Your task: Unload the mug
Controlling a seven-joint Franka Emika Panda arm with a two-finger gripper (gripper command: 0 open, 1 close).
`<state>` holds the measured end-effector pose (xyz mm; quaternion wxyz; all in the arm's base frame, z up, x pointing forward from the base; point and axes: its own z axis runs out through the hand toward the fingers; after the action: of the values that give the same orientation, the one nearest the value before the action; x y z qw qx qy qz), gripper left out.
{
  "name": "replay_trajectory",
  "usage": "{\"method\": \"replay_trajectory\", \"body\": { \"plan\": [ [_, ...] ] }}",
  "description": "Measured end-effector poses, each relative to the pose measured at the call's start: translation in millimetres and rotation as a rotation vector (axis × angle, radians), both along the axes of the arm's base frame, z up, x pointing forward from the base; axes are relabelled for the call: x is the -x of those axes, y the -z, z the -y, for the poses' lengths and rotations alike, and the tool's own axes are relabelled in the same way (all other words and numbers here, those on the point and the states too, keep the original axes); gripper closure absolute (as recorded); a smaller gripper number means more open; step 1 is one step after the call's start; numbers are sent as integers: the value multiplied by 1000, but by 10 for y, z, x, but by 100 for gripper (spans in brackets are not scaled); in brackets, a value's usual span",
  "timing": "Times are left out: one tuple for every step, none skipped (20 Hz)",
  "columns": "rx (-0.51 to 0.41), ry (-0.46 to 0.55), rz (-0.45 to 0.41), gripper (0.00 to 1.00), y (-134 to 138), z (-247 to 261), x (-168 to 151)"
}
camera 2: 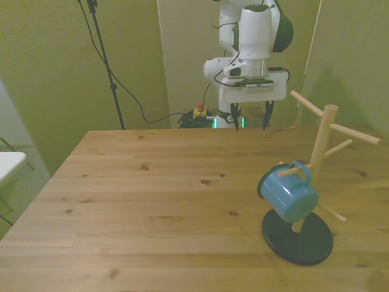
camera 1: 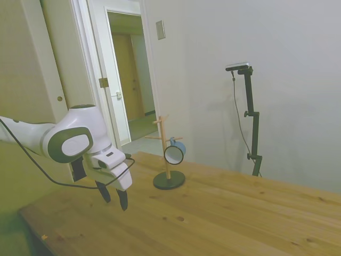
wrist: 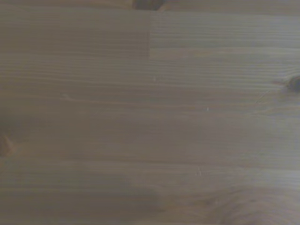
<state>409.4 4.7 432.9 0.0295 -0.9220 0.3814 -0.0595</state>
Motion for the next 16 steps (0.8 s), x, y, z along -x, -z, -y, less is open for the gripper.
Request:
{"method": "replay_trajectory", "body": {
  "plan": [
    [0,0,-2,0,7,1,-1],
    [2,0,-4,0,34,7,0],
    [5,3,11,0,31,20,-34],
    [5,9,24,0,31,37,-78],
    [6,15,34,0,30,61,-135],
    [11,23,44,0,18,93,-200],
    [21,28,55,0,-3,126,-265],
    [32,33,68,0,-38,164,-337],
    [41,35,79,0,-78,200,-398],
    [54,38,92,0,-130,248,-460],
    [65,43,107,0,-181,299,-512],
    [77,49,121,0,-232,369,-561],
    [85,57,134,0,-278,447,-607],
    [92,69,150,0,-325,539,-654],
    [103,79,163,0,-364,636,-705],
    [112,88,177,0,-398,734,-765]
  ]
}}
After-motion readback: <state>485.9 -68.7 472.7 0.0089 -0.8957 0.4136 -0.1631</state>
